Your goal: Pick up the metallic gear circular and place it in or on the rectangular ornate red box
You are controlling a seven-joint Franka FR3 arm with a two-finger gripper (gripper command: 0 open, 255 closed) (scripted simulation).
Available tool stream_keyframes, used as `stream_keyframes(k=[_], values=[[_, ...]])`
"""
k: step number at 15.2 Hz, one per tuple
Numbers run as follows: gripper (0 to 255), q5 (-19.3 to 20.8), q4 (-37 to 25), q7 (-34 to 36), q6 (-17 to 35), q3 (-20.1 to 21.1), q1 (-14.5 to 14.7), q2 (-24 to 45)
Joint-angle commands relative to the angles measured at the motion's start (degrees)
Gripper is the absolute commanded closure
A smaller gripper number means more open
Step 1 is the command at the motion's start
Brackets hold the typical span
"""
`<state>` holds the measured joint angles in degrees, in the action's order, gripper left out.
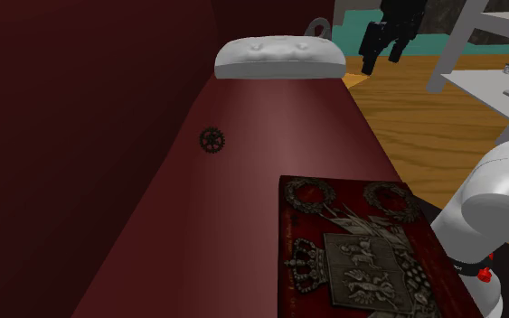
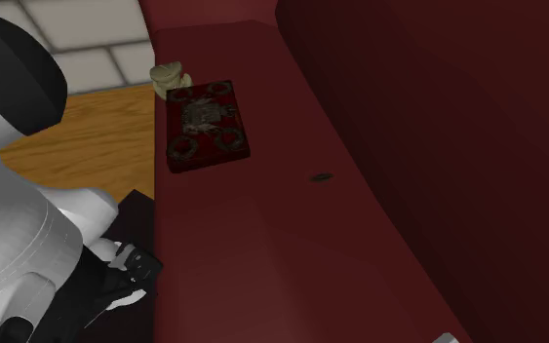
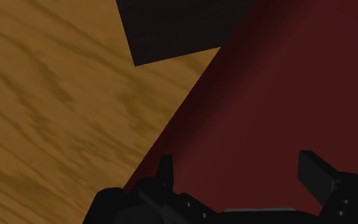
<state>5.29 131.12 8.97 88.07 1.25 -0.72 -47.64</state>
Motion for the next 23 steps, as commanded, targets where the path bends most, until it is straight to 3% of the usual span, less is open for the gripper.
stream_keyframes(k=[1, 14, 23], values=[[0, 0.0, 0.0, 0.0, 0.0, 0.0, 0.0, 0.0], [0, -11.9, -6.5, 26.0, 2.5, 17.4, 0.4, 10.8], [0, -13.8, -18.7, 44.7, 5.3, 29.6, -1.7, 25.6]])
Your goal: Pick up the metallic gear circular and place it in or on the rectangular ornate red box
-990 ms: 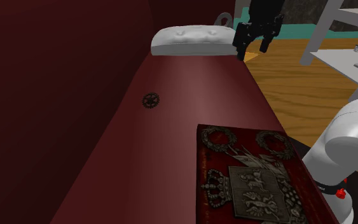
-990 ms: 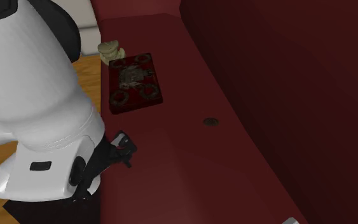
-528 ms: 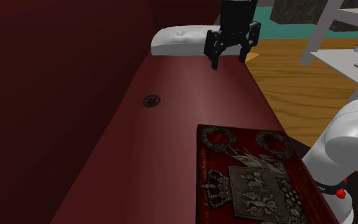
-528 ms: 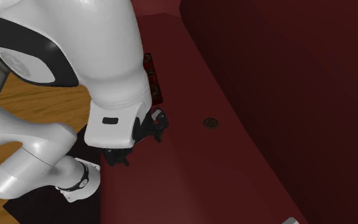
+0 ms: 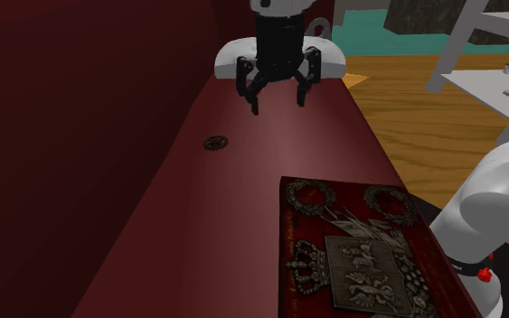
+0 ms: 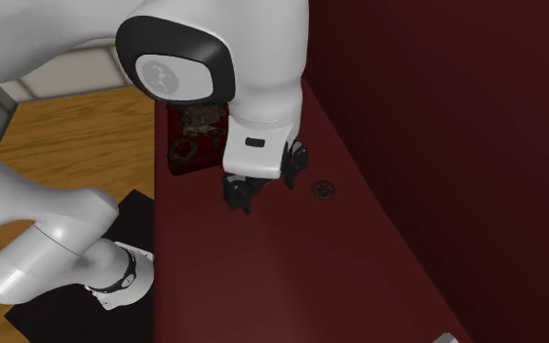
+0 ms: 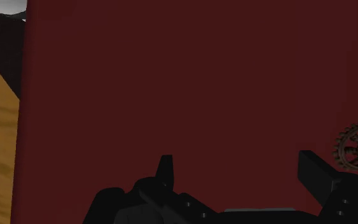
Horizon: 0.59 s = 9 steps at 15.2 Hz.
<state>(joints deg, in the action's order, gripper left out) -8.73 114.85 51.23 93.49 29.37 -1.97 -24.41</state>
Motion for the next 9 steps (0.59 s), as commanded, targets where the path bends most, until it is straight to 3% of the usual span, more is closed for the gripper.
stream_keyframes(k=[1, 5, 9], values=[[0, 0.6, -4.2, 4.7, 0.1, 2.8, -0.7, 4.4], [0, 3.7, -12.1, 14.2, 0.7, 8.5, -1.4, 13.7], [0, 9.8, -21.9, 24.6, 0.2, 13.3, -0.1, 25.2]])
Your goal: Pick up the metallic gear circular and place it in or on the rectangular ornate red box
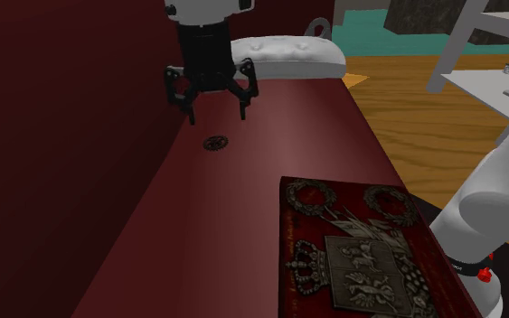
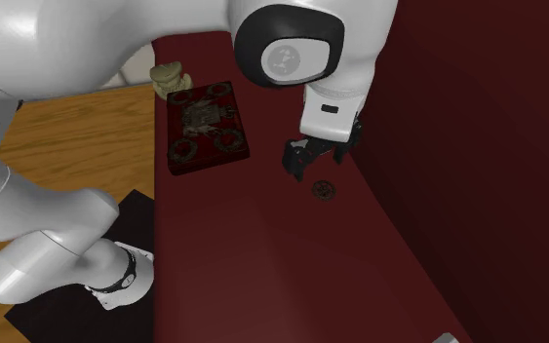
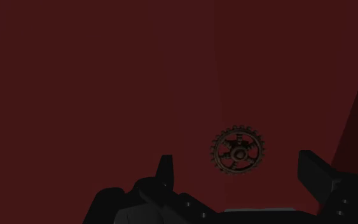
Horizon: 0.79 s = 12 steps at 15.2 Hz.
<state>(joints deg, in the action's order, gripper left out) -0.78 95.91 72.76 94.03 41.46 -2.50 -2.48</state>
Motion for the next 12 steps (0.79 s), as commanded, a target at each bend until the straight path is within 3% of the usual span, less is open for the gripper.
stream_keyframes(k=[1, 8, 12], values=[[0, 2.5, -3.8, 3.9, -0.5, 1.4, 0.9, 4.2], [0, 1.8, 3.0, 3.5, 5.5, 1.0, 0.7, 3.3], [0, 1.8, 3.0, 3.5, 5.5, 1.0, 0.7, 3.3]])
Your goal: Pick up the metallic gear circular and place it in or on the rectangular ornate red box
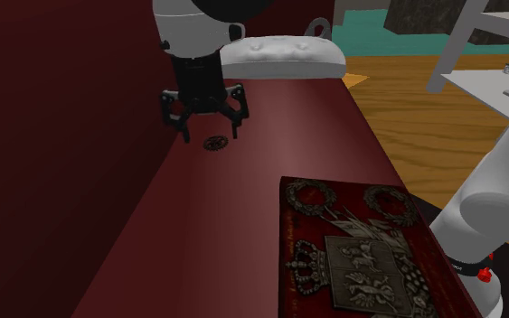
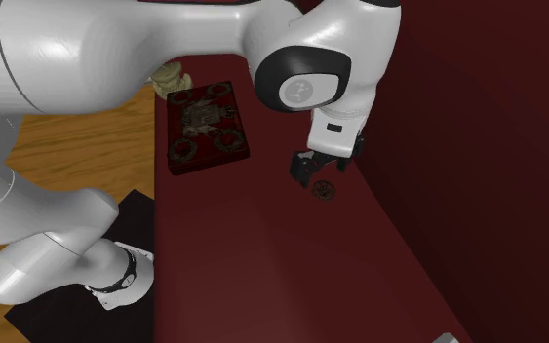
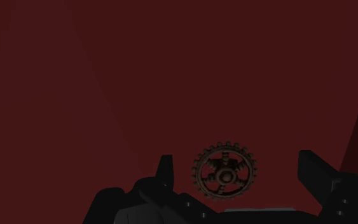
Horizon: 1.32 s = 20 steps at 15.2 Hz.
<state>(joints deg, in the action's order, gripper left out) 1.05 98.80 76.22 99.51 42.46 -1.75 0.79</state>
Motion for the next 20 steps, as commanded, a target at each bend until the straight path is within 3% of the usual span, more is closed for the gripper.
stream_keyframes(k=[1, 4, 5, 14, 15, 17, 20], values=[[0, 0.0, 0.1, 0.0, 0.1, 0.0, 0.0, 0.0], [0, 0.0, 0.1, 0.0, 0.1, 0.0, 0.0, 0.0], [255, 0.0, 0.1, 0.0, 0.1, 0.0, 0.0, 0.0], [255, 0.0, 0.1, 0.0, 0.1, 0.0, 0.0, 0.0], [0, 0.0, 0.1, 0.0, 0.1, 0.0, 0.0, 0.0], [0, -4.7, 0.7, -0.2, 1.1, -2.2, -2.2, -2.5], [0, -5.5, 2.5, -0.3, 2.9, -2.6, -2.5, -3.0]])
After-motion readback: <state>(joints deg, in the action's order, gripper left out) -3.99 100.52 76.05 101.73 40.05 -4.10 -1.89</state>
